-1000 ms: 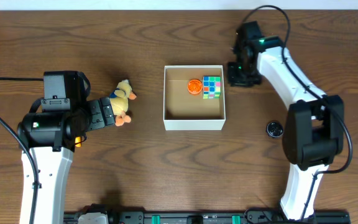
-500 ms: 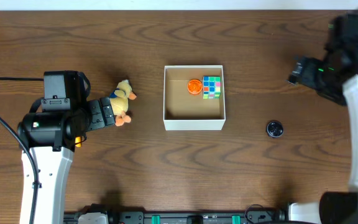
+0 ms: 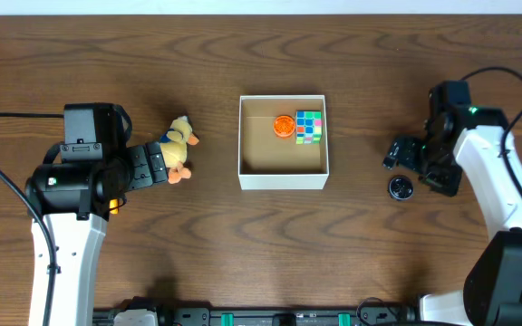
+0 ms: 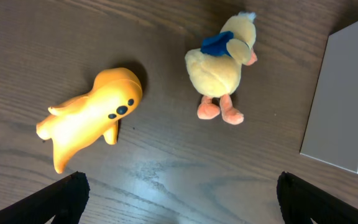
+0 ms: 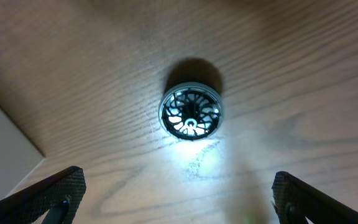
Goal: Pack container
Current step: 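Move the right gripper over the black round toy, then lower the right gripper and grasp the black round toy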
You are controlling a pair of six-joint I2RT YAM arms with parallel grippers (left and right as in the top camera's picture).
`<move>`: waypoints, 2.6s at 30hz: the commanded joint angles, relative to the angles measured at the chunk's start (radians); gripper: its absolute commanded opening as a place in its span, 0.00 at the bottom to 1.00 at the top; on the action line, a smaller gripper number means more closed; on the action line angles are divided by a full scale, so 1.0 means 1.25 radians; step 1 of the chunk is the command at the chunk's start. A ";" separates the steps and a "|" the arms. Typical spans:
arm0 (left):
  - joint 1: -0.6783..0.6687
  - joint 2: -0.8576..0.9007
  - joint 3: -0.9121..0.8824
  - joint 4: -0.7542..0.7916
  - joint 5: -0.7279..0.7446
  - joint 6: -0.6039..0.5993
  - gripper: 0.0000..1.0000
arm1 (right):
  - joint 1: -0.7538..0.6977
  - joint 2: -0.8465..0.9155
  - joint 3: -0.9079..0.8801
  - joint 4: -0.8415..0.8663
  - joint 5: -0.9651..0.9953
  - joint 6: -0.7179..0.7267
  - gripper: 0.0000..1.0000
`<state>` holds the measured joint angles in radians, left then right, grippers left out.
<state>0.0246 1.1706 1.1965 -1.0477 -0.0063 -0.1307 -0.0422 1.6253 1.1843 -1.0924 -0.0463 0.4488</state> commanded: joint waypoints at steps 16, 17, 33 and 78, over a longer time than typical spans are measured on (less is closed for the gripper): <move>0.003 0.003 0.015 -0.002 -0.003 0.004 0.98 | 0.023 0.122 -0.102 0.108 0.028 0.066 0.99; 0.003 0.003 0.015 -0.002 -0.003 0.004 0.98 | 0.023 0.128 -0.102 0.109 0.028 0.066 0.99; 0.003 0.003 0.015 -0.003 -0.003 0.004 0.98 | 0.023 0.181 -0.102 0.141 0.037 0.071 0.98; 0.003 0.003 0.015 -0.005 -0.003 0.004 0.98 | 0.023 0.181 -0.102 0.180 0.040 0.071 0.73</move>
<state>0.0246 1.1706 1.1965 -1.0481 -0.0063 -0.1307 -0.0200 1.8374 1.0592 -0.8848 -0.0261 0.5335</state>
